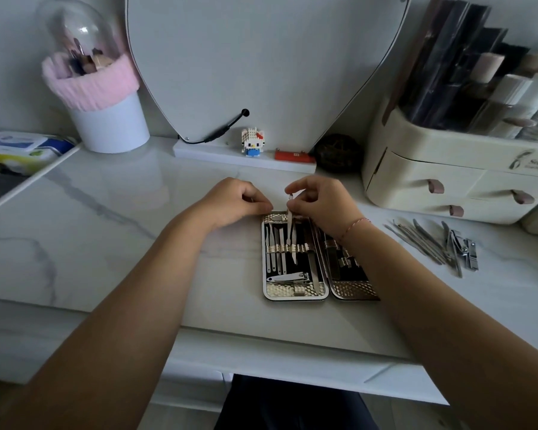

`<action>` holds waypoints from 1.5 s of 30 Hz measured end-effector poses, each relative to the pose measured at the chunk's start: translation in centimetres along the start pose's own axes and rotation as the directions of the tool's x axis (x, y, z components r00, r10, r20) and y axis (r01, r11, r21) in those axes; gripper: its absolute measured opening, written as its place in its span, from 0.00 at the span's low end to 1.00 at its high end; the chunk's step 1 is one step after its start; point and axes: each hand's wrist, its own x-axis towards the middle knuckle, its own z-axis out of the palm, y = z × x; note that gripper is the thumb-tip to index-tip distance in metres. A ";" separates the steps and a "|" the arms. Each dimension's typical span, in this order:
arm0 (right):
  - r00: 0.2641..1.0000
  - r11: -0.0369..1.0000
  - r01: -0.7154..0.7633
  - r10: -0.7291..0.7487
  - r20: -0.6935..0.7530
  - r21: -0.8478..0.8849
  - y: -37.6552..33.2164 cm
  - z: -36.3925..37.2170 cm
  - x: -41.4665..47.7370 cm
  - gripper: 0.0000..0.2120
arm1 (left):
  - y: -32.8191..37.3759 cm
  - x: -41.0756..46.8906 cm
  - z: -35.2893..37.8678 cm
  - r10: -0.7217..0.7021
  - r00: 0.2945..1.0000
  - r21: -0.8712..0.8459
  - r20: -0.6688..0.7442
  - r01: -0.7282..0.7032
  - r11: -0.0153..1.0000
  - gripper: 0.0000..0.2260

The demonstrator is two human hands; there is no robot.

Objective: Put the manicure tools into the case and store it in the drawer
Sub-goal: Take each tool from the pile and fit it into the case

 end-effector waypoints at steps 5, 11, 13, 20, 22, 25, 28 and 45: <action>0.999 0.999 -0.023 0.024 0.038 -0.030 -0.2 -0.3 -0.1 0.12 | 0.0 0.0 0.1 0.004 1.000 -0.004 0.002 -0.004 1.000 0.02; 0.998 0.999 -0.039 0.040 0.041 -0.010 -0.3 0.0 0.0 0.10 | -0.1 0.1 0.1 0.013 1.000 0.002 0.002 -0.013 1.000 0.02; 0.998 0.999 -0.050 0.050 0.045 -0.001 -0.3 -0.1 0.1 0.10 | -0.1 0.1 0.1 0.014 1.000 0.003 -0.001 -0.014 1.000 0.02; 0.999 0.992 -0.005 0.009 0.037 -0.123 0.1 0.2 0.4 0.09 | 0.0 0.0 0.0 0.010 1.000 0.005 0.001 -0.010 1.000 0.02; 0.999 0.990 0.003 0.002 0.033 -0.138 0.1 0.3 0.4 0.08 | 0.0 0.0 0.0 0.009 1.000 0.012 0.000 -0.009 1.000 0.02; 0.998 0.978 0.042 -0.029 0.063 -0.206 0.0 0.1 0.2 0.07 | 0.0 0.0 0.0 0.008 1.000 0.015 -0.001 -0.008 1.000 0.01; 0.993 0.976 0.062 -0.039 0.108 -0.211 0.0 -0.3 -0.1 0.06 | 0.0 0.0 0.1 0.003 1.000 -0.002 -0.004 -0.003 1.000 0.02; 0.898 0.890 0.262 -0.085 0.431 -0.372 -0.2 -2.5 -1.1 0.14 | 0.2 -0.2 0.0 0.007 1.000 0.004 -0.002 -0.007 1.000 0.03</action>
